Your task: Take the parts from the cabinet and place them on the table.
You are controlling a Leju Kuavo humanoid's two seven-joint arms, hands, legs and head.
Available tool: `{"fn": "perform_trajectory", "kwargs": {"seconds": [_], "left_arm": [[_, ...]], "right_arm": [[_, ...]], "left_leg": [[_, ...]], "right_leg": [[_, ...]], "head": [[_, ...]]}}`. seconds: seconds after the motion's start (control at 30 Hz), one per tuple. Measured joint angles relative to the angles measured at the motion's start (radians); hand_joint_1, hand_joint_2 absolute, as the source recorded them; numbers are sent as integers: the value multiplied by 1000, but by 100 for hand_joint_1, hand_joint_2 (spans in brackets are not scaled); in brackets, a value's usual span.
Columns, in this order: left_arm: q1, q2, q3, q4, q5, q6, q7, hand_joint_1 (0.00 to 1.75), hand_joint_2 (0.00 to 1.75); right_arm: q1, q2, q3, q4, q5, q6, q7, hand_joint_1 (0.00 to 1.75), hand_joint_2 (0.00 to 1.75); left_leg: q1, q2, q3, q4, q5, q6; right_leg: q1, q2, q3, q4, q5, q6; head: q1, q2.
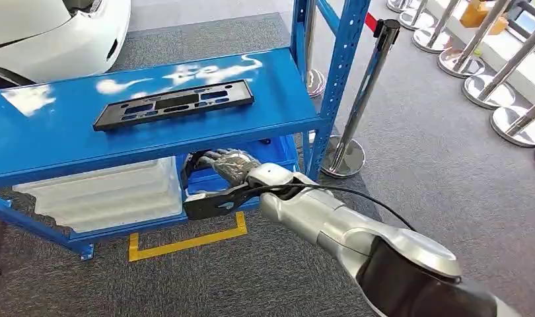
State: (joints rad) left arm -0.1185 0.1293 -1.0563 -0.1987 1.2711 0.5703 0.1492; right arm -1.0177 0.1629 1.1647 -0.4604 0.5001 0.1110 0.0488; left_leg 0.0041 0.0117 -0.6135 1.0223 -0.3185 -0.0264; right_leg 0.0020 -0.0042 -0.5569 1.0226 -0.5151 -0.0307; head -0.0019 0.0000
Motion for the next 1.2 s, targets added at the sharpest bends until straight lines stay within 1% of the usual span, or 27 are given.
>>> {"fn": "perform_trajectory", "kwargs": {"seconds": [0.13, 0.27, 0.47, 0.6, 0.9, 1.07, 1.2], "left_arm": [[0, 0, -1, 0, -8, 2, 24, 0, 0], [1, 0, -1, 0, -16, 0, 21, 0, 0], [1, 0, -2, 0, -26, -2, 15, 0, 0], [1, 0, -3, 0, -26, 0, 16, 0, 0], [0, 0, -9, 0, -23, 13, 30, 0, 0], [0, 0, -11, 0, -24, 19, 32, 0, 0], [0, 0, -13, 0, -24, 19, 32, 0, 0]], "right_arm": [[-8, -9, 6, 0, 26, -25, 39, 0, 0], [-48, -38, 8, 0, 62, -42, 71, 0, 0], [-64, -80, 8, -34, 100, -40, 83, 0, 0], [-61, -94, 8, -57, 116, -35, 63, 0, 0], [-55, -90, 8, -96, 130, -34, -5, 0, 0], [-49, -82, 7, -103, 109, -35, -25, 0, 0], [-42, -78, 5, -106, 95, -36, -25, 0, 0]], "left_leg": [[0, 0, 0, 0, 0, 0], [0, 0, 0, 0, 0, 0], [0, 0, 0, 1, 0, 0], [0, 0, 0, 1, 0, 0], [0, 0, 0, 1, 0, 0], [-2, 0, -1, 3, -1, 1], [-4, 0, -2, 7, -3, 5]], "right_leg": [[0, 0, 0, 0, 0, 0], [0, 0, 0, 0, 0, 0], [0, 0, 0, 0, 0, 0], [0, 0, 0, 0, 0, 0], [-1, 0, 0, 0, 0, 0], [-3, 0, 0, 0, 1, 1], [-5, 0, 0, 0, 1, 3]], "head": [[-1, 0], [0, 0], [1, 0], [0, 0], [-1, 0], [-2, 0], [-3, 0]]}}
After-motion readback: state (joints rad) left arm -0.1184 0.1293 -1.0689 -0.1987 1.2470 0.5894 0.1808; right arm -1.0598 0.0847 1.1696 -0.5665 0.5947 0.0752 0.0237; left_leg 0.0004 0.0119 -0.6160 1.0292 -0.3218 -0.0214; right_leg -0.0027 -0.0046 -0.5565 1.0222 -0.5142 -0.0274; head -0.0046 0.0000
